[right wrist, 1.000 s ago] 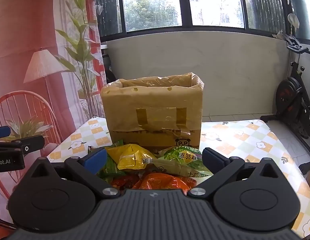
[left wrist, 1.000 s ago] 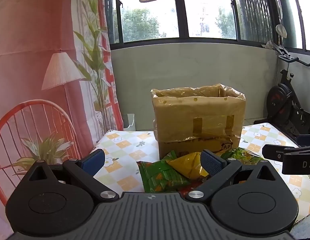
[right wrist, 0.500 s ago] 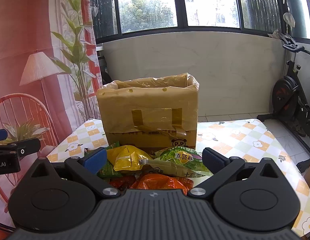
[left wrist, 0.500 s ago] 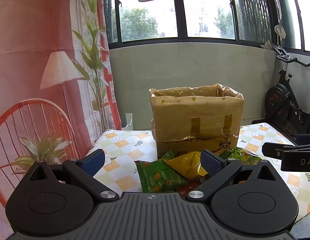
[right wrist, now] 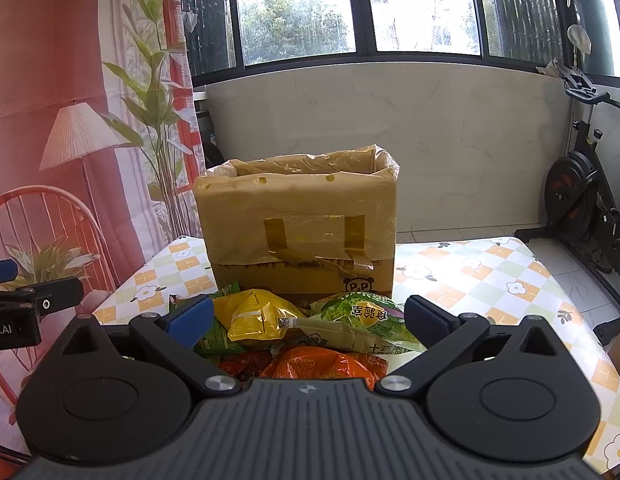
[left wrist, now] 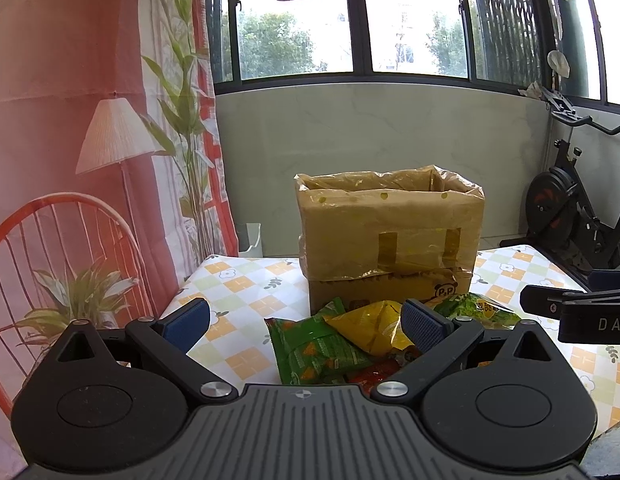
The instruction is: Organize snacks
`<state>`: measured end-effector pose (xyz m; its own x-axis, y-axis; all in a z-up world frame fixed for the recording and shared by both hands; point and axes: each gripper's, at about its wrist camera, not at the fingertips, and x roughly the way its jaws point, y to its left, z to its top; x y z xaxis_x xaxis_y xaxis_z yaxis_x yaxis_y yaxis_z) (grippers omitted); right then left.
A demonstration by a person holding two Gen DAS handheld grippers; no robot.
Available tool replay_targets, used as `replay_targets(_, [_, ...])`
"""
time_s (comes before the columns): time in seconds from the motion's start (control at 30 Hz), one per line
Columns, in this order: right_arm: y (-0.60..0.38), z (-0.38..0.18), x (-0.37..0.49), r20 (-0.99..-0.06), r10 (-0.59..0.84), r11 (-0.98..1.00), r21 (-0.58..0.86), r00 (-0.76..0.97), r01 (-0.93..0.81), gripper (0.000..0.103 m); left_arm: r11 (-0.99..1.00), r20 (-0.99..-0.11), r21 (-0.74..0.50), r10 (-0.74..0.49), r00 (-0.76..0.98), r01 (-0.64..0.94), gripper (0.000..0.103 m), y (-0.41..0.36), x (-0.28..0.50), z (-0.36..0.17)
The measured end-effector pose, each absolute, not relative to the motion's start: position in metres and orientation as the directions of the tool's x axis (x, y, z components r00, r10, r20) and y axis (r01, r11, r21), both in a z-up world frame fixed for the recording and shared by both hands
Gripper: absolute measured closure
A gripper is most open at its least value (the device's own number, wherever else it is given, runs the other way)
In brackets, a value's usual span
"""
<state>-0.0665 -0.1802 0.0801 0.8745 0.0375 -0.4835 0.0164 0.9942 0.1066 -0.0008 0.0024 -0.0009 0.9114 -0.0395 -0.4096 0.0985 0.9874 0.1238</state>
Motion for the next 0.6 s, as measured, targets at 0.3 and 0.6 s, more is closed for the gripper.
replay_targets(0.3, [-0.1801, 0.0800, -0.0667, -0.484, 0.037, 0.994, 0.107, 0.874, 0.017, 0.000, 0.987, -0.413, 0.121, -0.044, 0.910, 0.103, 0.001, 0.0019, -0.0009, -0.0020])
replay_targets(0.6, [-0.1804, 0.0797, -0.0666, -0.484, 0.038, 0.994, 0.107, 0.874, 0.017, 0.000, 0.987, -0.413, 0.120, -0.045, 0.909, 0.103, 0.001, 0.0016, -0.0010, -0.0025])
